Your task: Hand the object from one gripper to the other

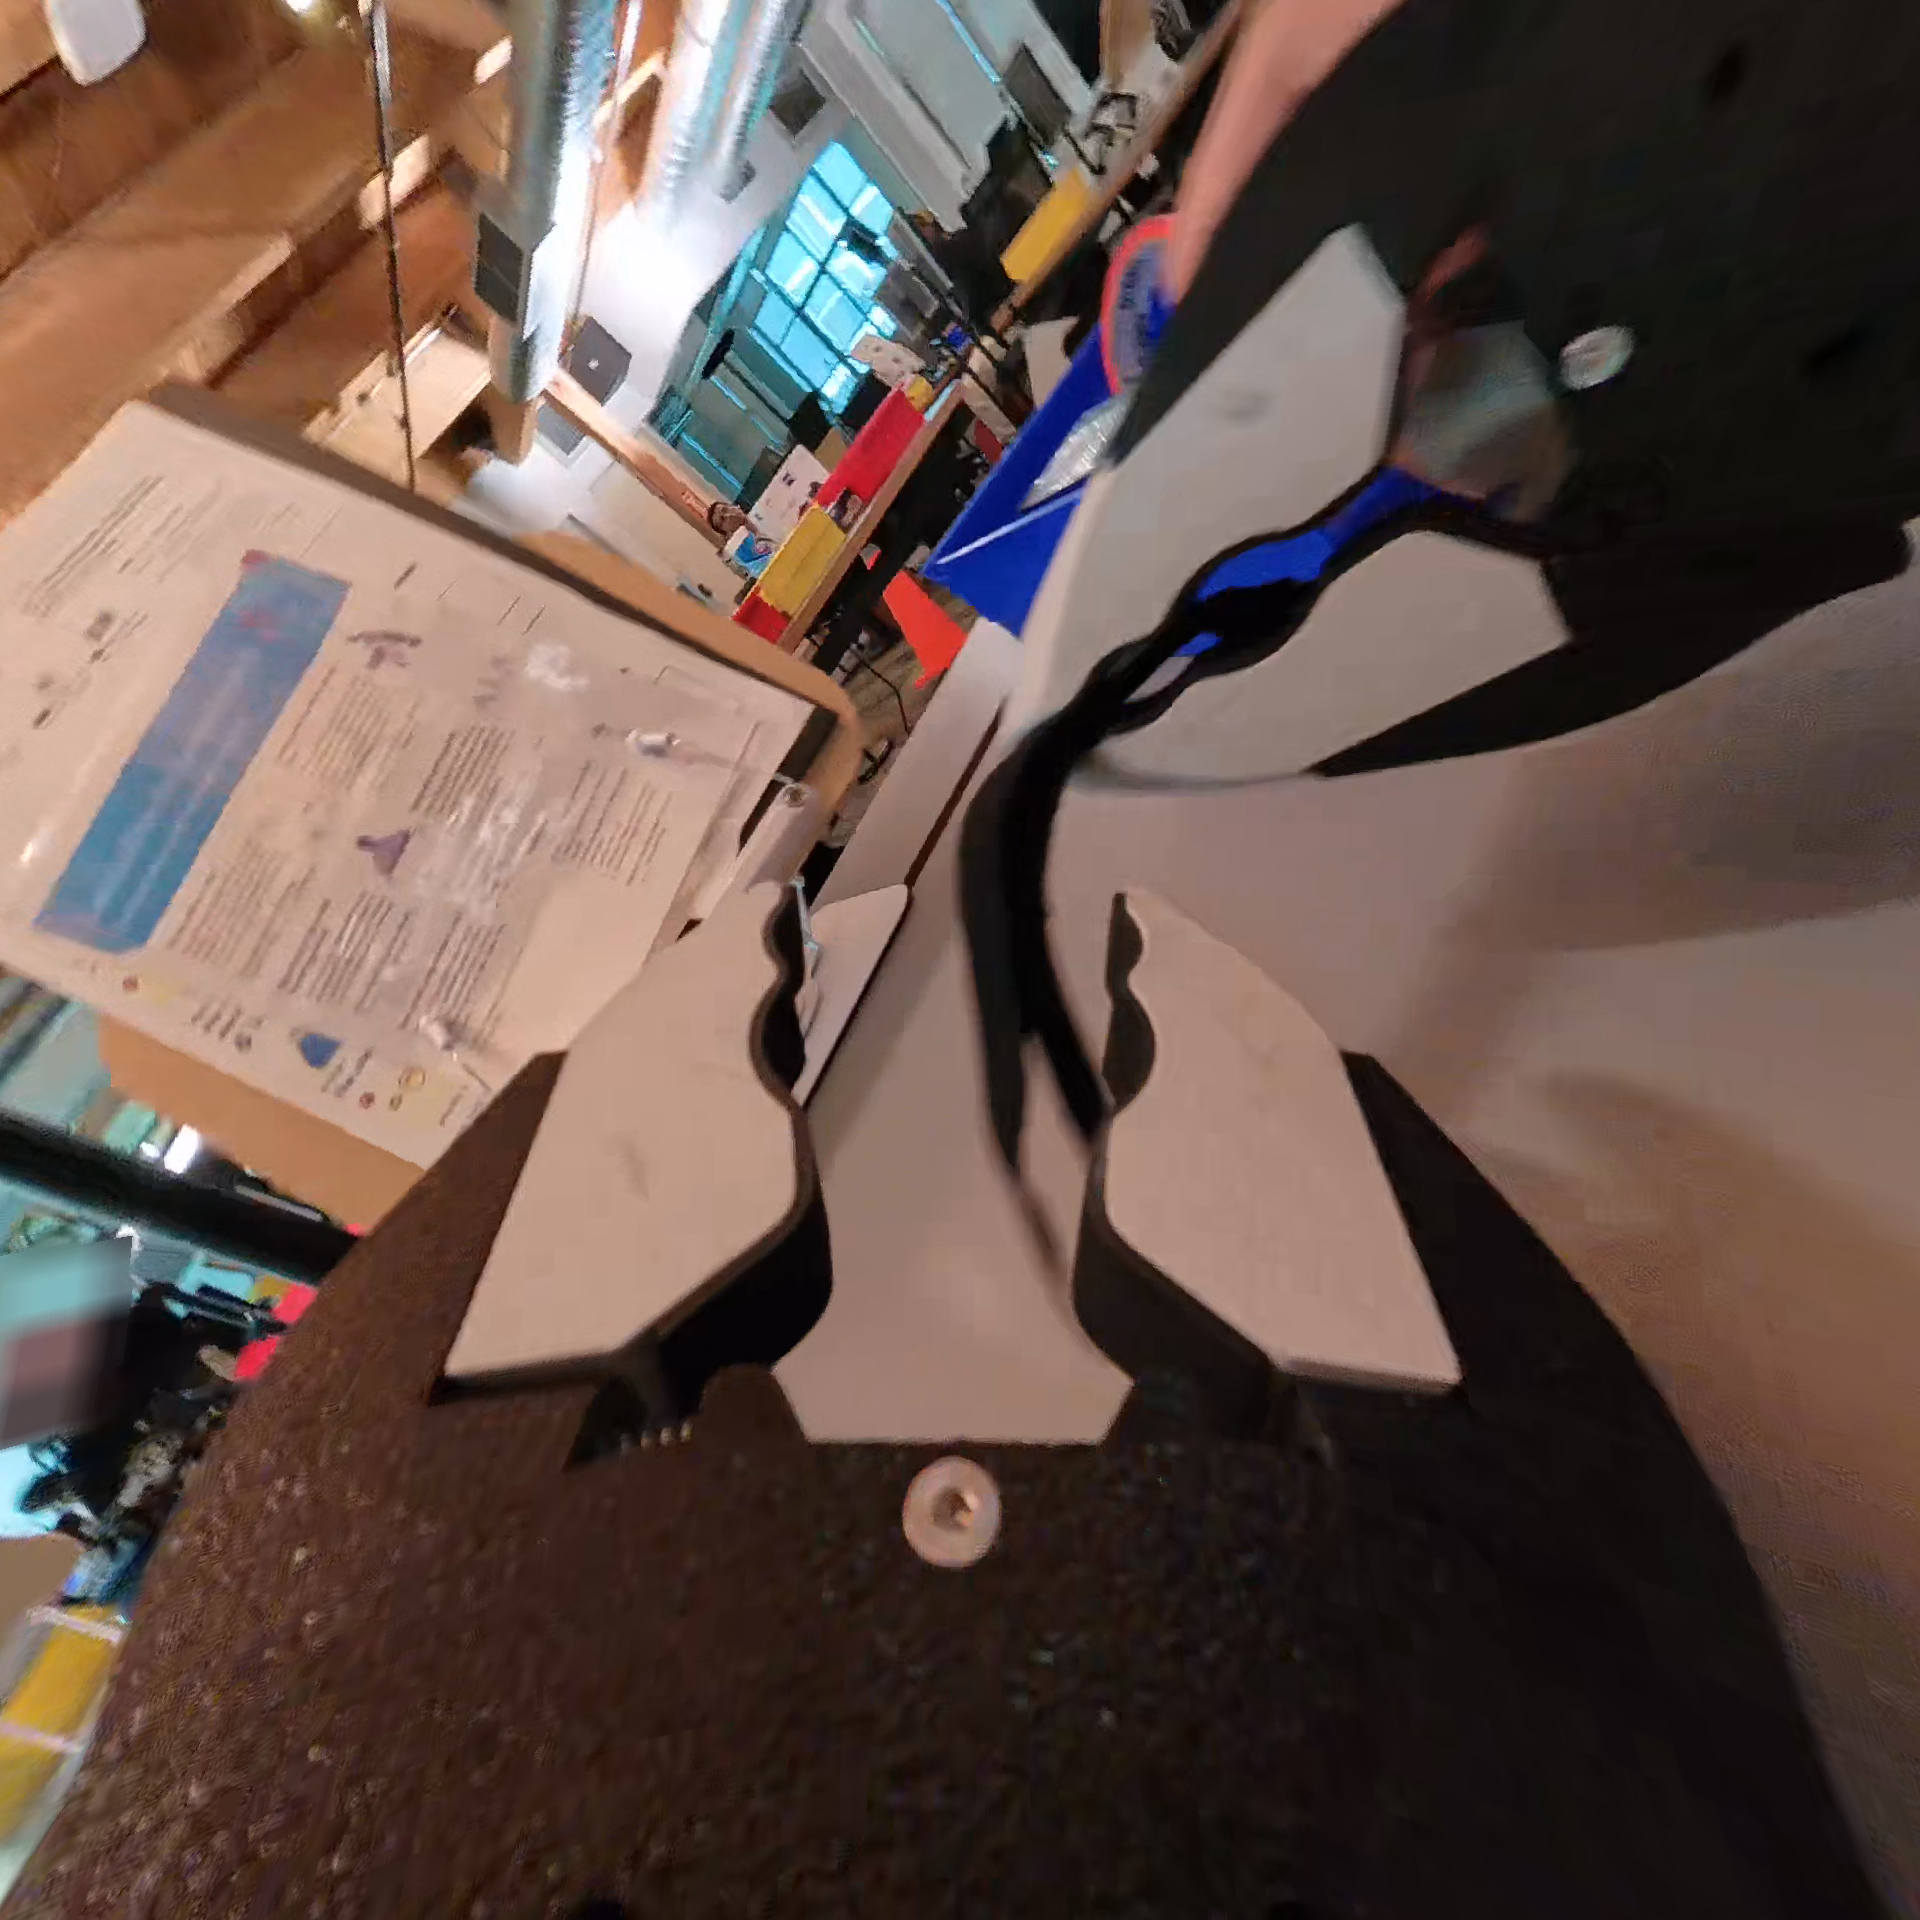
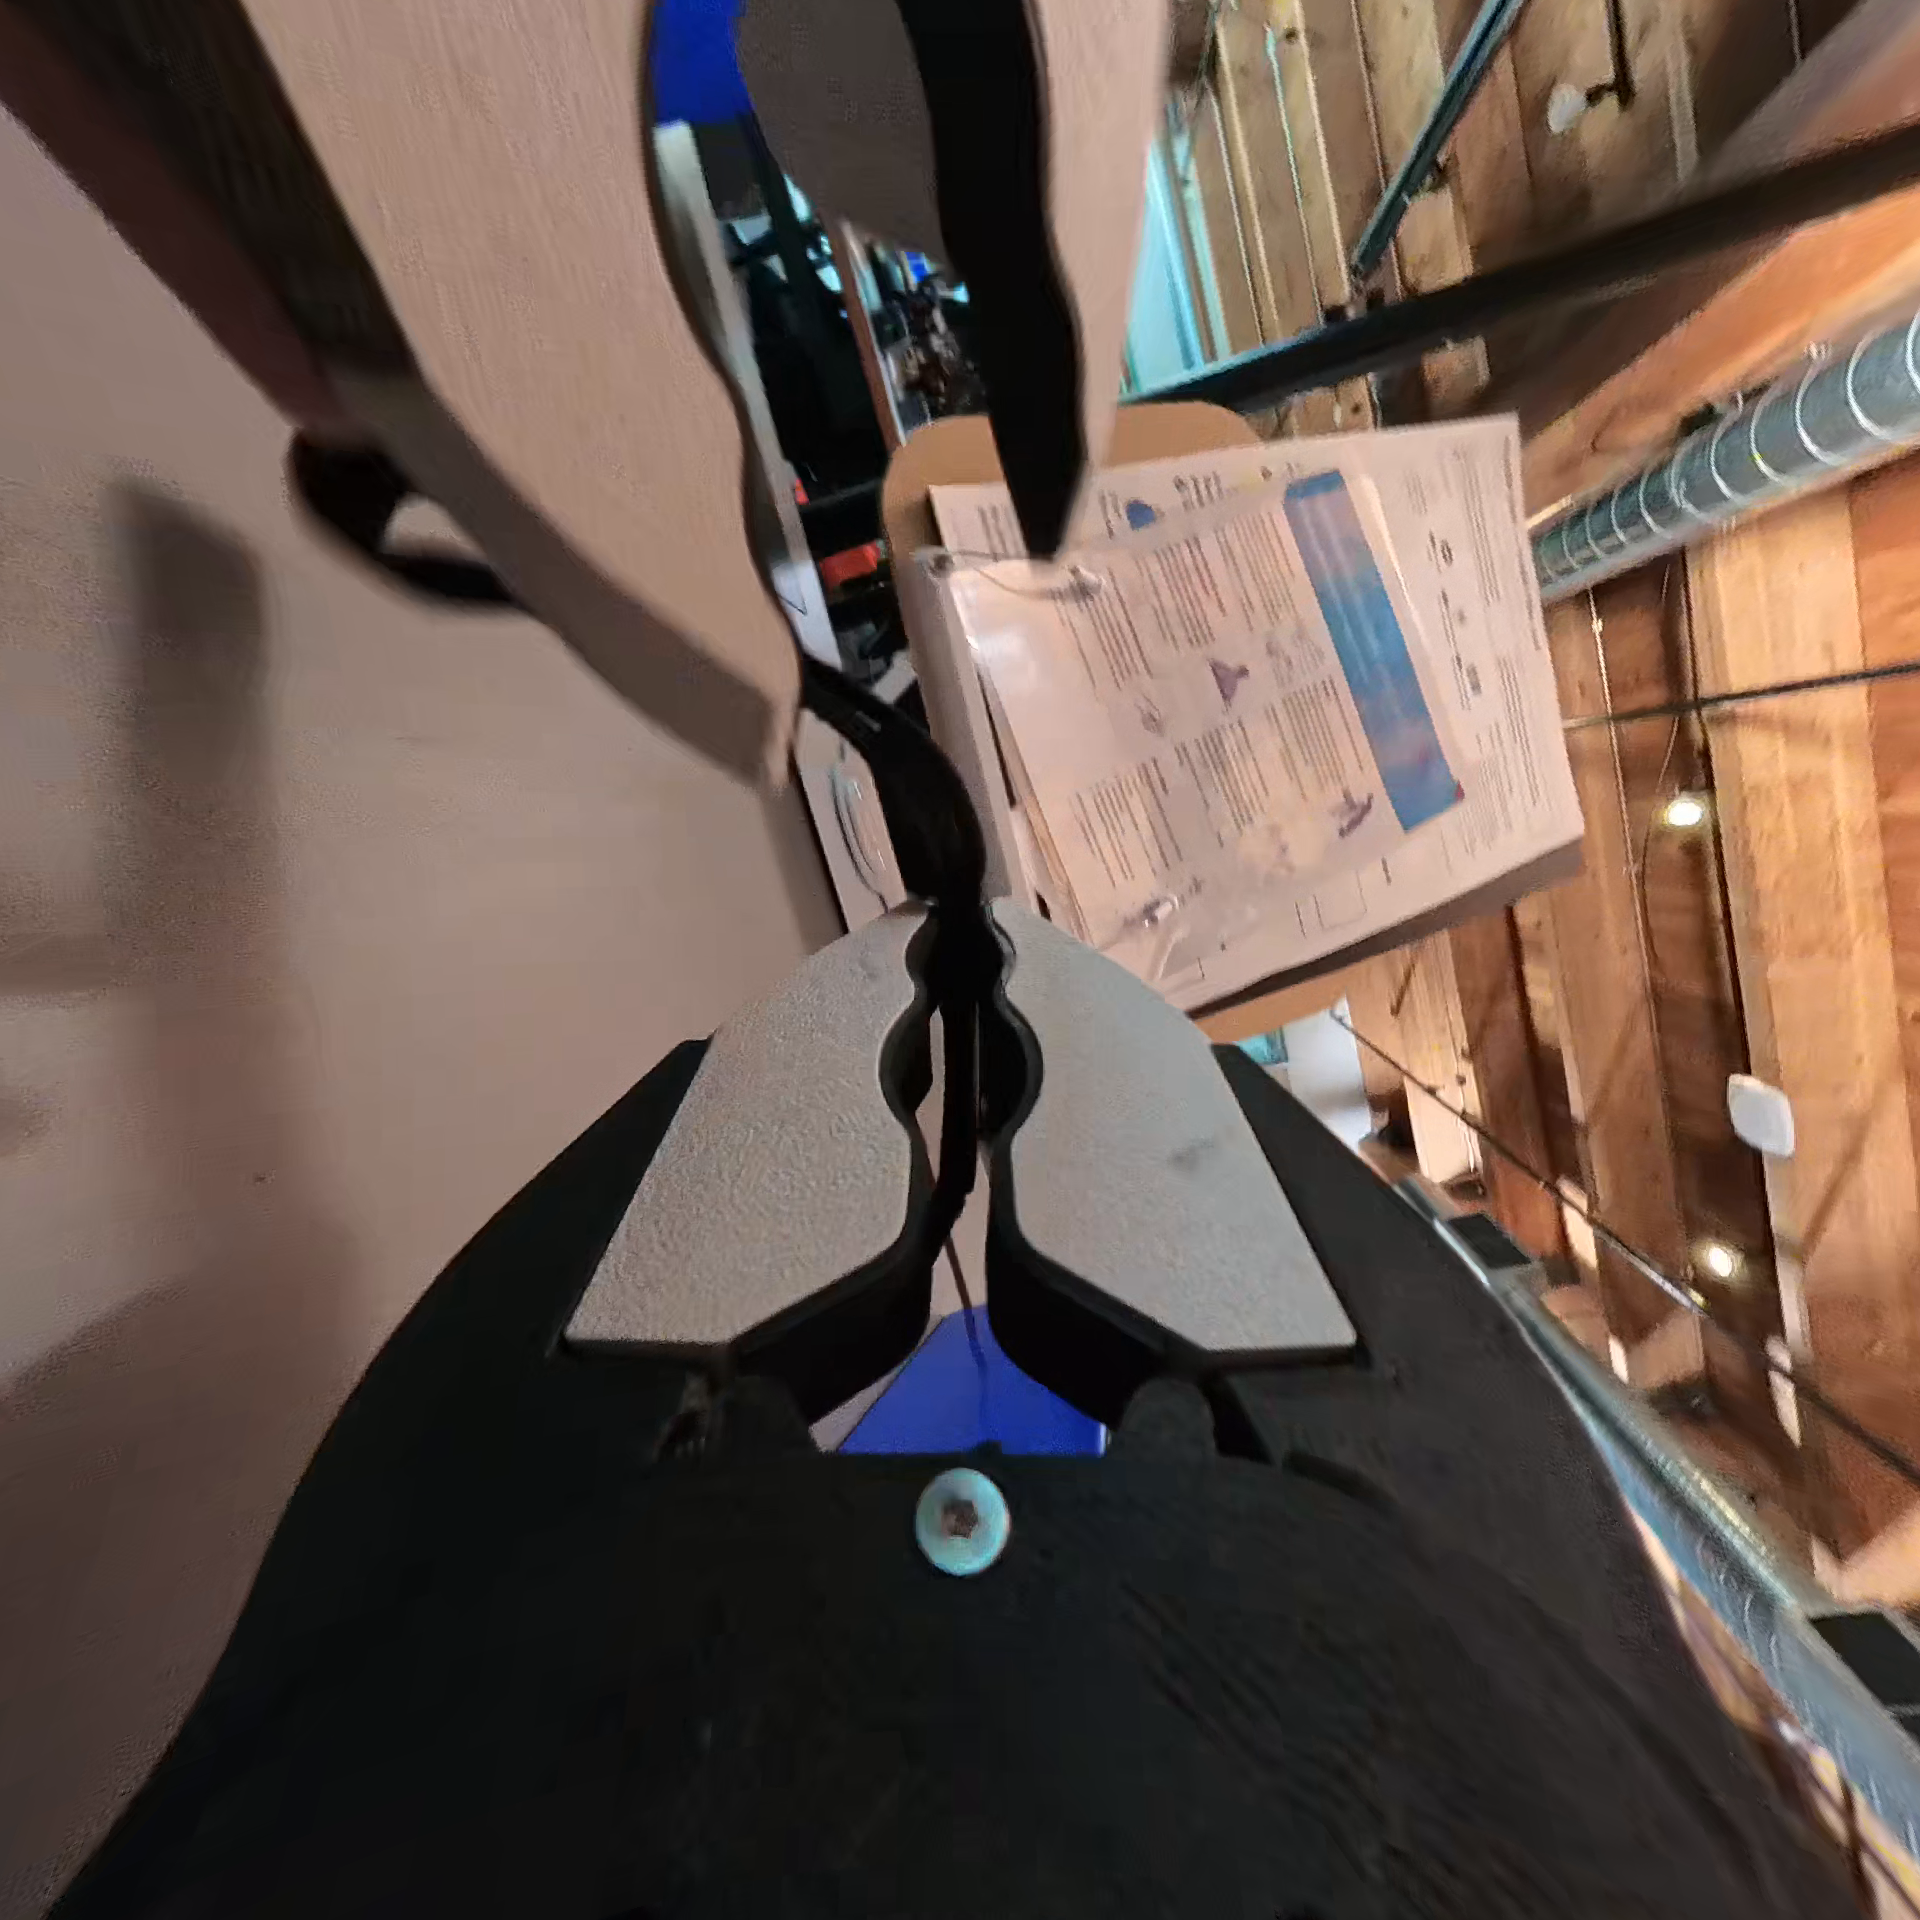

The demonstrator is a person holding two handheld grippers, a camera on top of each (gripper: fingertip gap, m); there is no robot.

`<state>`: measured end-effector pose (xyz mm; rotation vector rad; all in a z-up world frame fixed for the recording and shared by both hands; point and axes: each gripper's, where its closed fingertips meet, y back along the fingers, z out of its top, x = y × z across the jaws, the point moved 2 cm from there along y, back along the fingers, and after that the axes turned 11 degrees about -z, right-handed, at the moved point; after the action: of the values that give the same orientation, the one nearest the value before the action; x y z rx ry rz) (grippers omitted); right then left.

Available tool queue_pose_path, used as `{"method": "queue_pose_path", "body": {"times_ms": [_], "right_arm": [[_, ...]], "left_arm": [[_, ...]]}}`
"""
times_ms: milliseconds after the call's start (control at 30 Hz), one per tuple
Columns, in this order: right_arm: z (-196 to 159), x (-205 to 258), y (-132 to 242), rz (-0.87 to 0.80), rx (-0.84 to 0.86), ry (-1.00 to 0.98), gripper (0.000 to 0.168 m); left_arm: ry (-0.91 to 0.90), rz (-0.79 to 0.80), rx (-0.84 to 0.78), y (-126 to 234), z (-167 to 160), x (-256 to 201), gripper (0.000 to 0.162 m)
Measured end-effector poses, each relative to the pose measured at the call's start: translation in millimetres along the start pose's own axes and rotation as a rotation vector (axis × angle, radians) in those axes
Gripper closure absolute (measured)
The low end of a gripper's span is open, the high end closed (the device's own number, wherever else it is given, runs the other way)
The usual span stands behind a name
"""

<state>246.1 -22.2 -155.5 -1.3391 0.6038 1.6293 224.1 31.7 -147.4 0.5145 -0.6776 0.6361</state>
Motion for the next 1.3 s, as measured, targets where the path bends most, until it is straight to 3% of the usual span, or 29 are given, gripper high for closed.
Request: {"method": "queue_pose_path", "body": {"times_ms": [167, 233, 300, 367, 500, 600, 700, 800, 933, 1000, 1133, 1300], "right_arm": [[21.1, 11.4, 2.8, 0.039, -0.057, -0.051, 0.163], [19.8, 14.9, 3.0, 0.072, -0.060, -0.096, 0.160], [20.0, 12.7, 2.8, 0.078, -0.074, -0.182, 0.155], [21.0, 4.8, 2.7, 0.070, -0.111, -0.330, 0.140], [14.2, -10.6, 0.4, 0.130, -0.125, -0.736, 0.093], [14.9, -18.2, 0.8, 0.202, -0.162, -1.036, 0.084], [32.4, -6.9, 7.6, 0.431, -0.230, -1.265, 0.091], [55.2, 6.1, 18.8, 0.650, -0.292, -1.380, 0.096], [66.2, 10.2, 24.2, 0.677, -0.340, -1.358, 0.115], [71.1, 12.0, 30.5, 0.703, -0.385, -1.282, 0.140], [73.0, 14.6, 34.9, 0.694, -0.408, -1.171, 0.149], [64.6, 12.9, 34.0, 0.723, -0.385, -1.207, 0.163]], "left_arm": [[-0.052, -0.015, 0.130, -12.5, -8.4, -15.8, 0.128], [-0.066, 0.000, 0.158, -11.7, -13.9, -13.0, 0.151], [-0.020, -0.012, 0.154, -10.9, -16.9, -10.9, 0.157], [0.046, 0.015, 0.143, -8.3, -20.3, -3.3, 0.157], [0.358, 0.009, 0.013, -1.0, -25.9, 12.7, 0.157], [0.771, -0.119, -0.318, 6.8, -11.4, 21.6, 0.157], [1.044, -0.261, -0.692, 22.7, 5.0, 33.6, 0.157], [1.126, -0.398, -0.851, 28.9, 16.2, 30.5, 0.157], [1.079, -0.482, -0.874, 28.2, 27.4, 17.9, 0.157], [1.055, -0.456, -0.851, 26.7, 24.1, 17.7, 0.157], [0.989, -0.486, -0.833, 28.3, 22.9, 13.5, 0.157], [0.972, -0.549, -0.859, 31.9, 28.6, 9.7, 0.157]]}}
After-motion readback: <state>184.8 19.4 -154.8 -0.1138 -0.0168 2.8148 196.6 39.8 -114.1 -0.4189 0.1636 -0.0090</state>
